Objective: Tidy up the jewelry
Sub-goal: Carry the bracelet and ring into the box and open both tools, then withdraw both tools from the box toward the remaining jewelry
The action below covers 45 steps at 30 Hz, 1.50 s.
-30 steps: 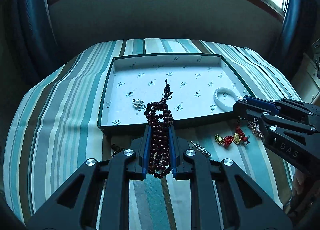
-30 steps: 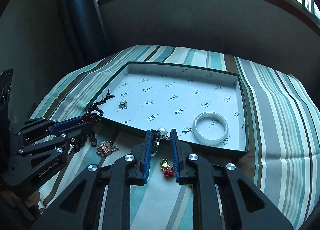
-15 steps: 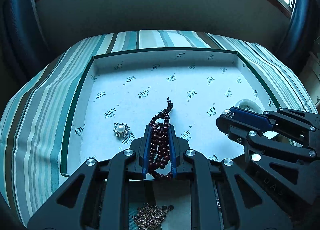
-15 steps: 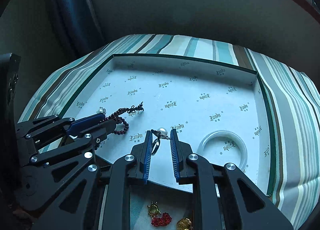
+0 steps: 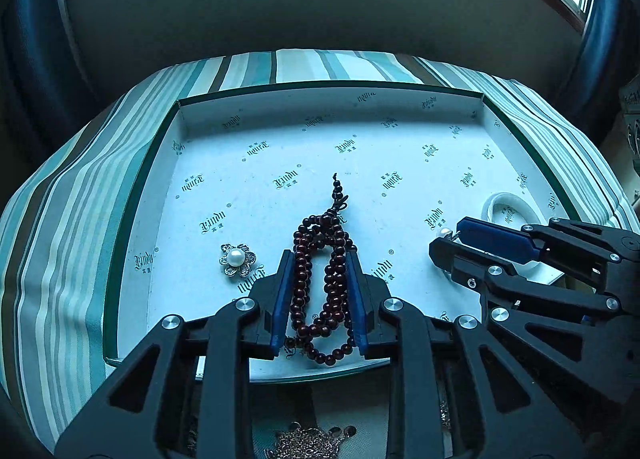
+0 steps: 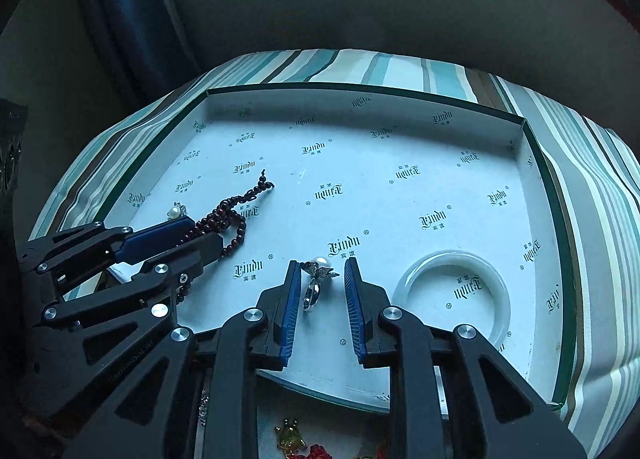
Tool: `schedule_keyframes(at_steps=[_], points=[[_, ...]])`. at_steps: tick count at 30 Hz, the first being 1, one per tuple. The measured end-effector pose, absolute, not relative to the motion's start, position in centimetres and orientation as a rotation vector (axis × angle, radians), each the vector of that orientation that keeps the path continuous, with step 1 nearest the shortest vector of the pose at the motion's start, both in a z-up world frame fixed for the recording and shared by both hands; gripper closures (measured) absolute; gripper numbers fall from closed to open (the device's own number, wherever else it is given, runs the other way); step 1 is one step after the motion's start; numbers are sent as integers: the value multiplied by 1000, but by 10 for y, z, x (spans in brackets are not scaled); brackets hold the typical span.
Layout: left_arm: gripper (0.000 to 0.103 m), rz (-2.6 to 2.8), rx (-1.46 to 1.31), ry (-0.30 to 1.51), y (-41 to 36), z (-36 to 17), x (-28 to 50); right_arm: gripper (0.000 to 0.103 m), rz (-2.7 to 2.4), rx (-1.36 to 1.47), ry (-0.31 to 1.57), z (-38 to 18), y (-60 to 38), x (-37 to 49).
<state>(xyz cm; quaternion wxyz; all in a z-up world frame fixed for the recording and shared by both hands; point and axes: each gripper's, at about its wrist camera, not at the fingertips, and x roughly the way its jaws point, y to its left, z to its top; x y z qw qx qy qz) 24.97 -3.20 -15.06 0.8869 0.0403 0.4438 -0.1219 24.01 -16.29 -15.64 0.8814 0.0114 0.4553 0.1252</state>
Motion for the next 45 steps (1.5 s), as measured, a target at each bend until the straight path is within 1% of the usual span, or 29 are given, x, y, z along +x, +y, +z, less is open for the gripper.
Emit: schedule_keyframes(at_steps=[3,5,7,10,15,19,27,32,39,45], points=[[73,-253,76,921,-30,-151,249,64,254,31,941,-155,-166,240],[71,-250,72,922,-30,-151,249,63,252,33,938,-153,-166,240],[64,-242,66,920,-29,-150,250,63,250,36,934,-151,-168,241],[57,-243,50,914,-26,-147,249,62,247,41,924,-146,-170,240],[47,-241,56,903,-25,-141,247,56,236,48,906,-137,-176,237],[39,-243,57,890,-23,-131,242,55,232,40,897,-128,-178,231],[38,-234,80,857,-17,-105,213,55,216,20,880,-111,-187,202],[38,-218,96,848,-9,-98,187,55,213,12,893,-111,-191,174],[38,-191,137,884,5,-106,148,55,212,-18,959,-128,-191,136],[38,-146,120,929,24,-118,127,55,216,-24,994,-138,-189,119]])
